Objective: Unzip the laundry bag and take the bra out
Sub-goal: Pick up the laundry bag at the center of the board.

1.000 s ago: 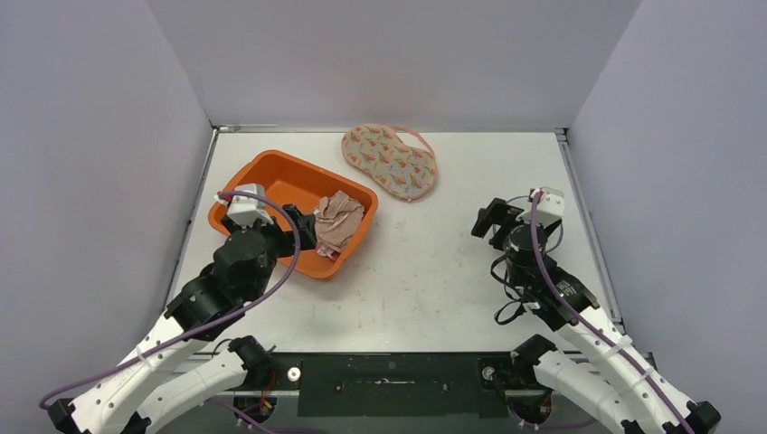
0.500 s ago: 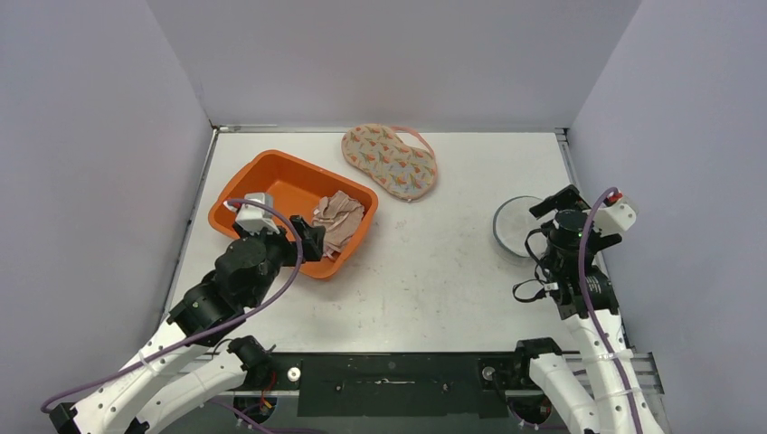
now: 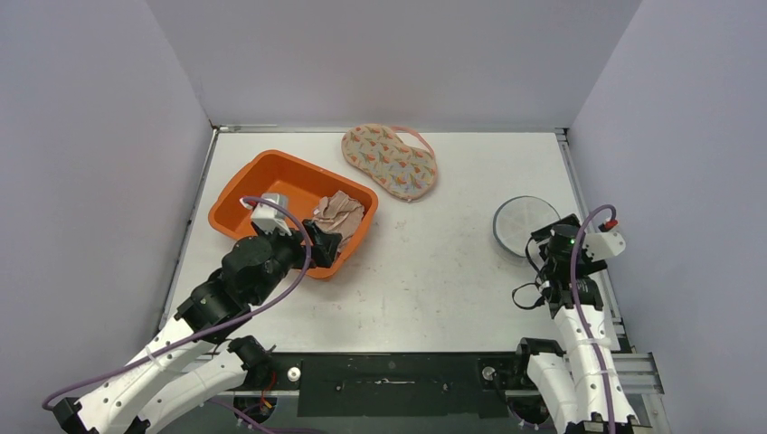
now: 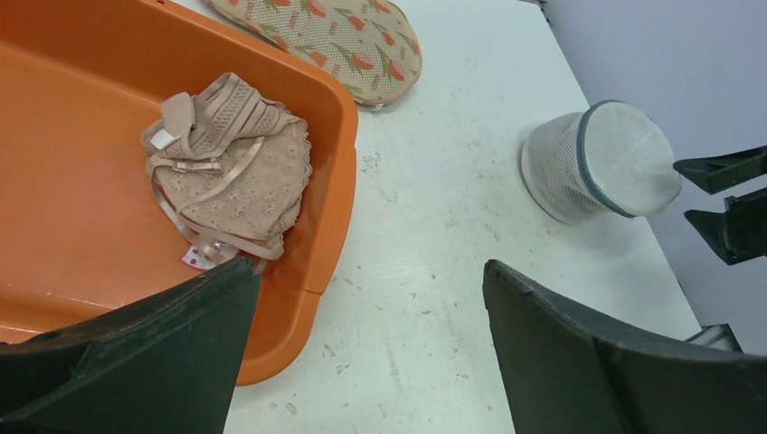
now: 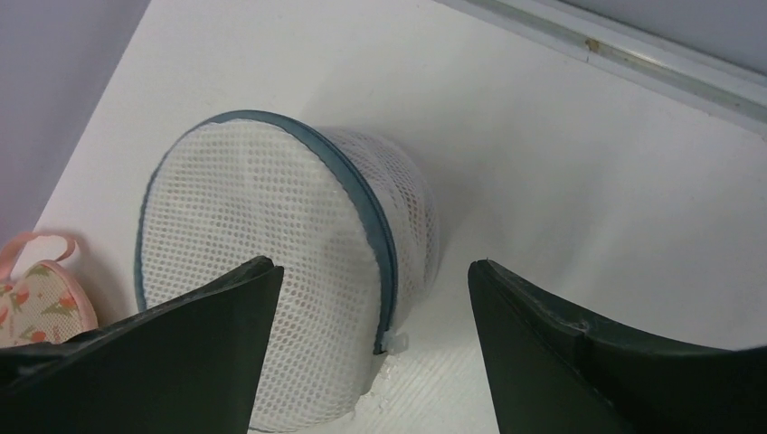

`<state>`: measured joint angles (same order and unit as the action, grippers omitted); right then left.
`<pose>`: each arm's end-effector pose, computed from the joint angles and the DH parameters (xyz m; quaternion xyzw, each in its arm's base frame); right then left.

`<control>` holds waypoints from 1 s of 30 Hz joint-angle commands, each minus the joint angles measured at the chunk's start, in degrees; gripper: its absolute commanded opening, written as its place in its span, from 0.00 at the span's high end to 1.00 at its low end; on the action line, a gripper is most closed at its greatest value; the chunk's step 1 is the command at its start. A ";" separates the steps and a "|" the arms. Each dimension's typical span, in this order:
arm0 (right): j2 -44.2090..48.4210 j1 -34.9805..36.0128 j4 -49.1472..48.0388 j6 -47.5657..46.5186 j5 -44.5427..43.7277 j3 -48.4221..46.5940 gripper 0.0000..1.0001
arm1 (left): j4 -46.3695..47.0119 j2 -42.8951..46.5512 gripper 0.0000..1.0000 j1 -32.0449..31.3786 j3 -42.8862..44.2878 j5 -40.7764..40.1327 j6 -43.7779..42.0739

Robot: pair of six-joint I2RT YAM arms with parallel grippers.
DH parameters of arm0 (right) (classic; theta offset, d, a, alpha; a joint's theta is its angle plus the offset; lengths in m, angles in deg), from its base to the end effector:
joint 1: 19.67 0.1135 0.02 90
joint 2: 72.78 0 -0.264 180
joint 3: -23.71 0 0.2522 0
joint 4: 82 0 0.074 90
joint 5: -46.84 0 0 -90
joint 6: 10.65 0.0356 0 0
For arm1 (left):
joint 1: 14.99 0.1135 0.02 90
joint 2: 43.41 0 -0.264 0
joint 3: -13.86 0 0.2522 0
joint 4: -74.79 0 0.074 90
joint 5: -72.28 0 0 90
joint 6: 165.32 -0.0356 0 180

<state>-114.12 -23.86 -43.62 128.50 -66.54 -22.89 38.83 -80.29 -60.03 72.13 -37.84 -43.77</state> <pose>0.1608 -0.0259 0.2527 0.4727 0.7262 0.0137 0.4990 0.1130 -0.0958 0.3369 -0.0146 0.7861 -0.2648 0.5584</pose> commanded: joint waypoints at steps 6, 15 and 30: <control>1.32 -3.02 -8.02 3.88 7.18 8.01 0.41 | 5.02 -0.46 0.12 0.04 -1.59 5.87 1.03; 2.48 -0.77 -7.90 0.23 11.52 5.92 0.94 | 5.08 -0.38 0.13 0.04 -2.16 5.54 1.32; -2.45 9.20 -1.60 -11.55 33.38 -14.95 0.95 | 3.41 0.21 0.12 0.14 -0.18 1.81 1.73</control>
<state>-113.10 -15.92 -44.80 121.94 -46.38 -31.72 40.69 -80.20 -60.01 69.64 -34.39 -42.48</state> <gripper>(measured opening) 0.096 0.877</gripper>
